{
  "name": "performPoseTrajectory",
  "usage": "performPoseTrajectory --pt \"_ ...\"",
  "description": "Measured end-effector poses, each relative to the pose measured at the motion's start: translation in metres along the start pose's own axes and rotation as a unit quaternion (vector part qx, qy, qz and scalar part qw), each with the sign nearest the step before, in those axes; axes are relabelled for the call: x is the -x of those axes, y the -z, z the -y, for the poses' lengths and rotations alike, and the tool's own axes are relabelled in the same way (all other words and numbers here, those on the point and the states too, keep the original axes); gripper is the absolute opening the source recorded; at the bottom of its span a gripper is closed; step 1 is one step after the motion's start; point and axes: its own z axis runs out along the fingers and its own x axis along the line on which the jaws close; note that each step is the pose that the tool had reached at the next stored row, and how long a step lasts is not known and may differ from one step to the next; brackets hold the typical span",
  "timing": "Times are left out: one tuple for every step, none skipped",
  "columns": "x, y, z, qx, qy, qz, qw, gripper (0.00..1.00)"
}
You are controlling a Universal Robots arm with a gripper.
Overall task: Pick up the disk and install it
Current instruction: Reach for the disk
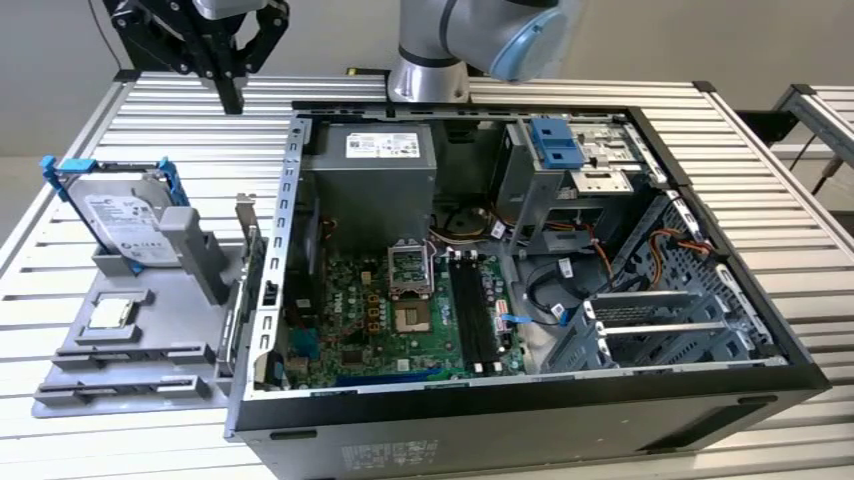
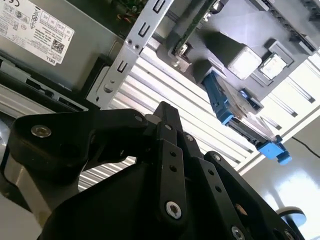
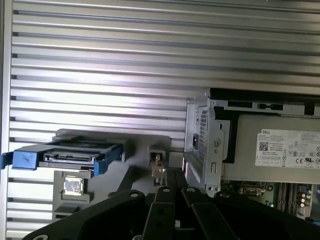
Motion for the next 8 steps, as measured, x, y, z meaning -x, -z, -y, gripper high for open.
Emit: performPoseTrajectory --pt "-0.0033 -0.0004 -0.0002 0.0000 0.000 -0.0003 1.00000 0.00" --pt "-0.0062 -0.0007 -0.0004 0.0000 0.001 -0.0005 1.00000 0.00" --pt "-0.0093 -0.0010 -0.0006 0.0001 0.001 -0.0008 1.00000 0.00" --pt "-0.0122 -0.0012 -0.0008 0.0001 0.001 -0.0010 1.00000 0.00" --pt "-0.0153 -0.0015 -0.0011 0.0001 0.002 -0.0012 1.00000 0.00" --pt "-0.0180 -0.0017 -0.0013 0.0001 0.002 -0.0013 1.00000 0.00" --pt "-0.0208 -0.0019 -0.0015 0.0001 0.003 -0.0015 1.00000 0.00" --pt "-0.0234 -0.0021 -0.0018 0.0002 0.003 -0.0017 0.99999 0.00"
